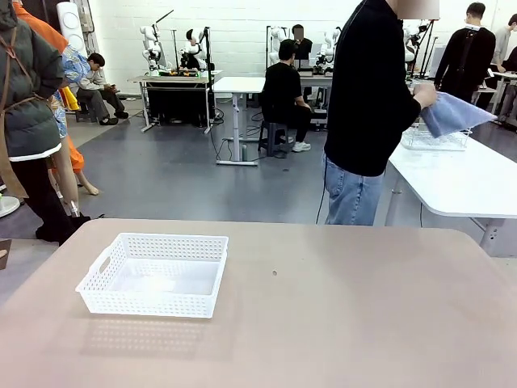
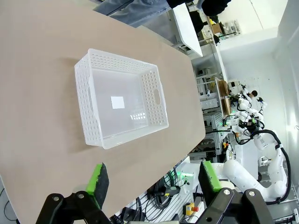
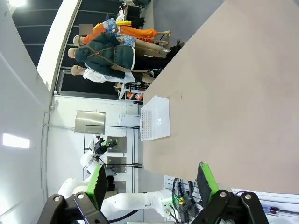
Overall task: Clean and organize the cups into the basket.
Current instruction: Pick up the Organizing basket and move it to the center of the table, then pick up the Reusable plastic cup from the right side of the table and place it inside the Organizing basket.
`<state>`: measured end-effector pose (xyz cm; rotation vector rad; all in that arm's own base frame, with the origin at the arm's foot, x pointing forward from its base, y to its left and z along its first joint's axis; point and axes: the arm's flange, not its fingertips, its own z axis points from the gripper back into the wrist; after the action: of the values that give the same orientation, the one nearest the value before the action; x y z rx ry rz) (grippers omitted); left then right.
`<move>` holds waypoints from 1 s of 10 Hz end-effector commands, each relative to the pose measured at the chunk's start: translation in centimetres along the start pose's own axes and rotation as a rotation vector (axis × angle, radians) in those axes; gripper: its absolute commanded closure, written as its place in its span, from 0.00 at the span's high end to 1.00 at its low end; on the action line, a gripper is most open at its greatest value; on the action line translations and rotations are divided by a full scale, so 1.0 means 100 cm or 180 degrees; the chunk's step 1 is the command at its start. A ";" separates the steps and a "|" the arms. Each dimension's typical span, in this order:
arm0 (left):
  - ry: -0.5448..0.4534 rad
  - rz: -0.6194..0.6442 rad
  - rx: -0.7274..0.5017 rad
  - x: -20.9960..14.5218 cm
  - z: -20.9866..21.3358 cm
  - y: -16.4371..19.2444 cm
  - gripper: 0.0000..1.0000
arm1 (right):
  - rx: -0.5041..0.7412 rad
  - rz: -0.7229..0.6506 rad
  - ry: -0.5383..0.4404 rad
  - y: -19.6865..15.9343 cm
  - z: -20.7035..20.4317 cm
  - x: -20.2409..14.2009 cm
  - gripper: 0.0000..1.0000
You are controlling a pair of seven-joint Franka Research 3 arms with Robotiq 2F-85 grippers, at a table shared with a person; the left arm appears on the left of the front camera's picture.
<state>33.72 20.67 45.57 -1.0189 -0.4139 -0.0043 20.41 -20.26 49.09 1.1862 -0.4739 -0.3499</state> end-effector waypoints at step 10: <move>-0.0013 -0.0021 -0.0009 0.000 0.001 0.000 1.00 | 0.0058 0.0005 0.0008 0.000 -0.001 0.002 1.00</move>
<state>33.72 20.67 45.57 -1.0189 -0.4140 -0.0043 20.40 -20.23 49.09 1.1872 -0.4724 -0.3490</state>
